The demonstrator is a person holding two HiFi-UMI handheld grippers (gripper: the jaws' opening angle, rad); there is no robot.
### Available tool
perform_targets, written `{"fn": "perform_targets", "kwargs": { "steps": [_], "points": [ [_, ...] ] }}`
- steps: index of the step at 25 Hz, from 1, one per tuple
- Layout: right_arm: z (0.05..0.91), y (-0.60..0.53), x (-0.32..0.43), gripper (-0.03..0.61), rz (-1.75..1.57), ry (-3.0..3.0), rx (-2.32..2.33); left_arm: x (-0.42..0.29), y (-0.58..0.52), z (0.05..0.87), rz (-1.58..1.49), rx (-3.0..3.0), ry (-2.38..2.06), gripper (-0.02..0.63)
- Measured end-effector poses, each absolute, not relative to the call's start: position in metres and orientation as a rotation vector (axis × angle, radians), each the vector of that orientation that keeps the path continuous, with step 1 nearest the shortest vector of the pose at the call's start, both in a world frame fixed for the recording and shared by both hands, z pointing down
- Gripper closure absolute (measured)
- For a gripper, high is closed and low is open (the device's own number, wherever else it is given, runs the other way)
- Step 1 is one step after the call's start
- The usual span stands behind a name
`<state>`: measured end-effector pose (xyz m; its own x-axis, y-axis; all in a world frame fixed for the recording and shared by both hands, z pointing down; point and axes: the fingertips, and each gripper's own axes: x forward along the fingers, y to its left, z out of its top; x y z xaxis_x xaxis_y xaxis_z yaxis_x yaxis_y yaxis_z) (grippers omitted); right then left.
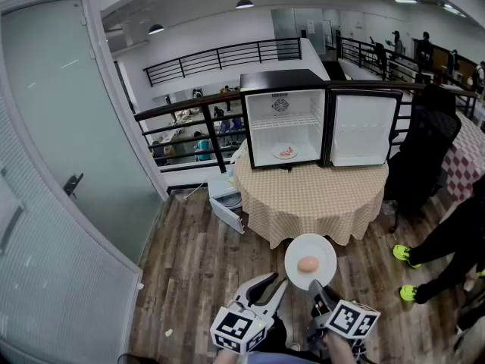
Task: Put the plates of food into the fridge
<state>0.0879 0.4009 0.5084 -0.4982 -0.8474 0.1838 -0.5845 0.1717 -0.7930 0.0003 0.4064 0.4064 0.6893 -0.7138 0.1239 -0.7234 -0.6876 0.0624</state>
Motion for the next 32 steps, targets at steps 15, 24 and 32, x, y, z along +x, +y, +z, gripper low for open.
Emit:
{"fn": "perform_targets", "kwargs": {
  "steps": [15, 24, 32],
  "points": [
    [0.482, 0.383, 0.101, 0.554, -1.308, 2.071, -1.412, -0.002, 0.398, 0.410, 0.194, 2.780, -1.191, 0.520],
    [0.490, 0.333, 0.096, 0.554, -1.347, 2.068, -1.400, -0.004, 0.349, 0.415, 0.207, 2.789, -1.182, 0.520],
    [0.491, 0.256, 0.087, 0.554, -1.375, 2.061, -1.408, -0.017, 0.258, 0.417, 0.187, 2.794, -1.157, 0.520]
  ]
}}
